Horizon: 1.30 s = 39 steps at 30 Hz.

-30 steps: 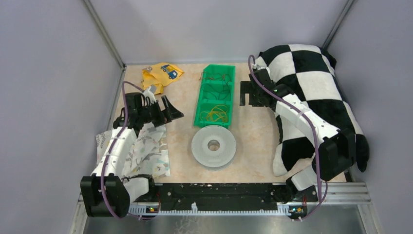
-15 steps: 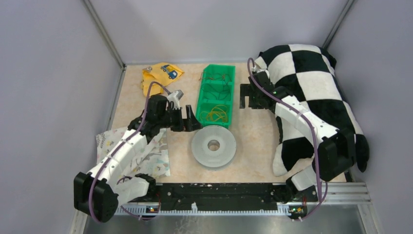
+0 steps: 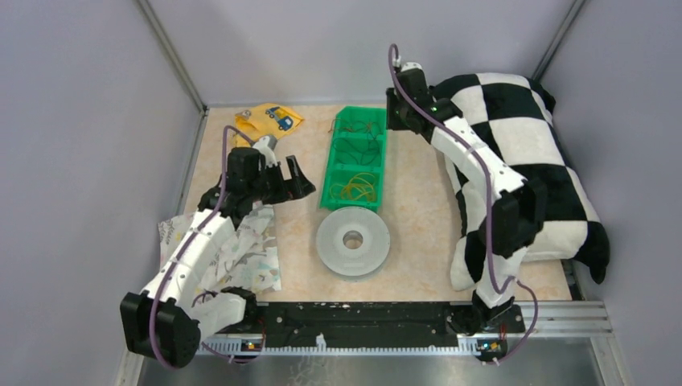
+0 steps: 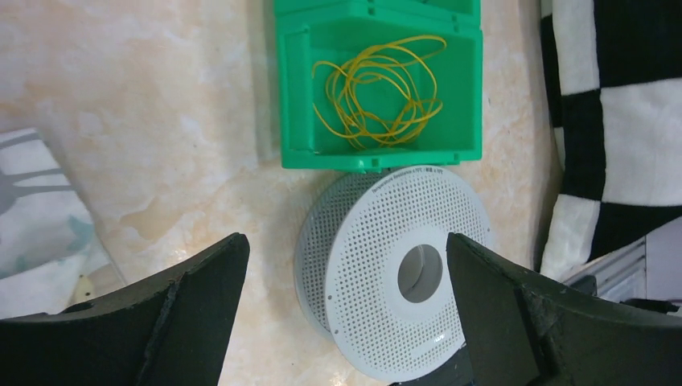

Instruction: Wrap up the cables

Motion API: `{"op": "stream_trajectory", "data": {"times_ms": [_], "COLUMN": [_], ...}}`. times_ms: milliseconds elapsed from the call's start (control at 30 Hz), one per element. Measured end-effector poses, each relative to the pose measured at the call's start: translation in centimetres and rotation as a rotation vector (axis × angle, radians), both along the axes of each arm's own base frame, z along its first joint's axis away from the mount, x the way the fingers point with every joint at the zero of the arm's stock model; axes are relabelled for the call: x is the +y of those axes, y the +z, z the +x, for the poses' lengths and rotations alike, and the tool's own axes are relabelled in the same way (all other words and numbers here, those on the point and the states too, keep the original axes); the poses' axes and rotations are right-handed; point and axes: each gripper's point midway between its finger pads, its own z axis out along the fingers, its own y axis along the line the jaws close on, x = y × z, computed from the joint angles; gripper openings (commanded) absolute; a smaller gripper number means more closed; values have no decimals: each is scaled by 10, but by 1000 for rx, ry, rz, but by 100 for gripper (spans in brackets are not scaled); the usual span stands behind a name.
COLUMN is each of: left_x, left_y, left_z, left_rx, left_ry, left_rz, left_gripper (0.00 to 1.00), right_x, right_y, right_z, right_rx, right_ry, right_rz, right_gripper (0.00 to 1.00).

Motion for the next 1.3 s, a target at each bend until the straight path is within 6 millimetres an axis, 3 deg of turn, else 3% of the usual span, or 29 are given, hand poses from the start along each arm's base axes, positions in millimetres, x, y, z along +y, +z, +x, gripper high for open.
{"op": "stream_trajectory", "data": {"times_ms": [133, 200, 400, 567, 767, 1033, 1300], "left_x": [13, 20, 50, 66, 67, 60, 57], "left_y": [11, 18, 46, 55, 47, 20, 11], "left_z": [8, 10, 5, -3, -1, -2, -5], "left_rx": [-12, -30, -159, -219, -199, -114, -88], "left_ry": [60, 103, 245, 331, 339, 316, 306], "left_rz": [21, 36, 48, 52, 57, 48, 37], "left_gripper": [98, 98, 98, 98, 98, 98, 98], "right_x": [27, 36, 50, 56, 68, 64, 63], "right_y": [11, 7, -37, -68, -84, -124, -159], "right_z": [44, 61, 86, 101, 132, 153, 165], "right_rx": [-34, -35, 27, 46, -5, -9, 13], "right_ry": [9, 7, -4, -20, -35, -78, -106], "right_rz": [25, 27, 5, 9, 61, 54, 86], "right_gripper": [23, 24, 33, 38, 42, 46, 30]}}
